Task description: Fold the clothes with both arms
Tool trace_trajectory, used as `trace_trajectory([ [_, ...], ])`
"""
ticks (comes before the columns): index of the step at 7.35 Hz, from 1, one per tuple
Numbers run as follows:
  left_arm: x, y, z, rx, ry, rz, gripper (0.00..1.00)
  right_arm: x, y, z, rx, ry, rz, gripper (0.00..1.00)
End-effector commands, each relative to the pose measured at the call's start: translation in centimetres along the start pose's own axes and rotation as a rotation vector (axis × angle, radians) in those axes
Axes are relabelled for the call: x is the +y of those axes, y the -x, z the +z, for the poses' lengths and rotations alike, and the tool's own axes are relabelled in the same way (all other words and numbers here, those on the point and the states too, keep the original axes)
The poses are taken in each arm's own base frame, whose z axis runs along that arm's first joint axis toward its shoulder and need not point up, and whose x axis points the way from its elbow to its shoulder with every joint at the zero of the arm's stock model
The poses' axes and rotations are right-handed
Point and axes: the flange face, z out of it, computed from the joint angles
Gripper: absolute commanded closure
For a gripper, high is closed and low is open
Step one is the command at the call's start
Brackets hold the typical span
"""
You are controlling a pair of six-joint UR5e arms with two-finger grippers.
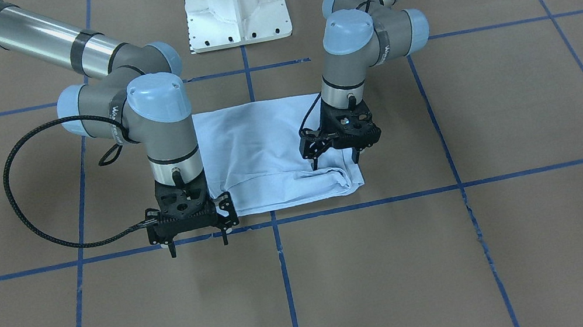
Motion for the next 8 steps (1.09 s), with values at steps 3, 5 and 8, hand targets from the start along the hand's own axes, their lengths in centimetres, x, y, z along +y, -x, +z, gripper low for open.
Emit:
trace_trajectory([
  [3, -11.6, 5.9, 3.1, -0.125, -0.095, 0.062, 0.0, -0.1, -0.1, 0.0, 0.0, 0.0, 0.002, 0.0],
  [5, -12.6, 4.8, 1.1, -0.014, -0.102, 0.081, 0.0, -0.1, 0.0, -0.1, -0.002, 0.001, 0.002, 0.0],
  [8, -7.8, 3.1, -3.3, 0.123, -0.056, -0.038, 0.25, 0.0, -0.1, -0.2, -0.008, 0.007, 0.002, 0.0],
])
